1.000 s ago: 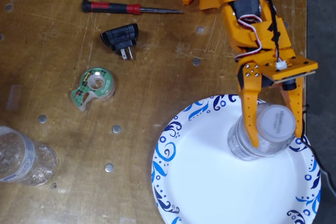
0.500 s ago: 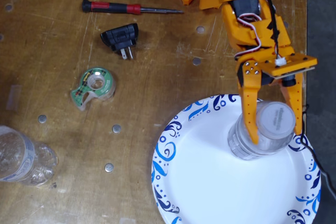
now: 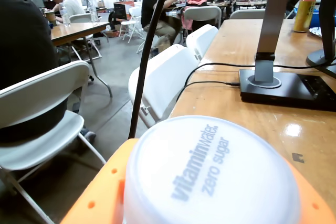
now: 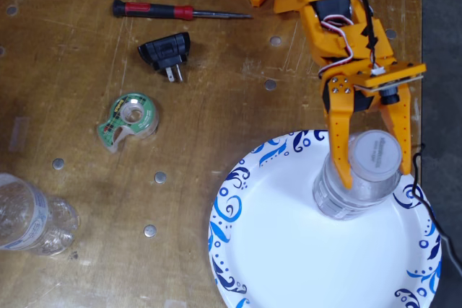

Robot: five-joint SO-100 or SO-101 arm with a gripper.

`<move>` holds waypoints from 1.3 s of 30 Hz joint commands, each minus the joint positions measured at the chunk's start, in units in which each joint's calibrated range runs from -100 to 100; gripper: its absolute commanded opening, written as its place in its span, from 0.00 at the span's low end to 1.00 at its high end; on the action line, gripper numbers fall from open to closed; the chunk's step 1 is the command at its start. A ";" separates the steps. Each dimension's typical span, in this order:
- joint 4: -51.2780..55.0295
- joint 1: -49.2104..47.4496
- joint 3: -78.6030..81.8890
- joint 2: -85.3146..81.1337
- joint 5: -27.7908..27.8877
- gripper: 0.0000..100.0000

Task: Move the bottles to the plate

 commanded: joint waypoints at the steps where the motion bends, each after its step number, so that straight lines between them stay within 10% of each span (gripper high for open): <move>1: -0.24 0.35 0.28 -0.16 0.11 0.12; 15: -2.42 -0.62 -0.53 -0.83 -0.15 0.38; 39: -1.81 -1.05 3.25 -13.31 -3.59 0.29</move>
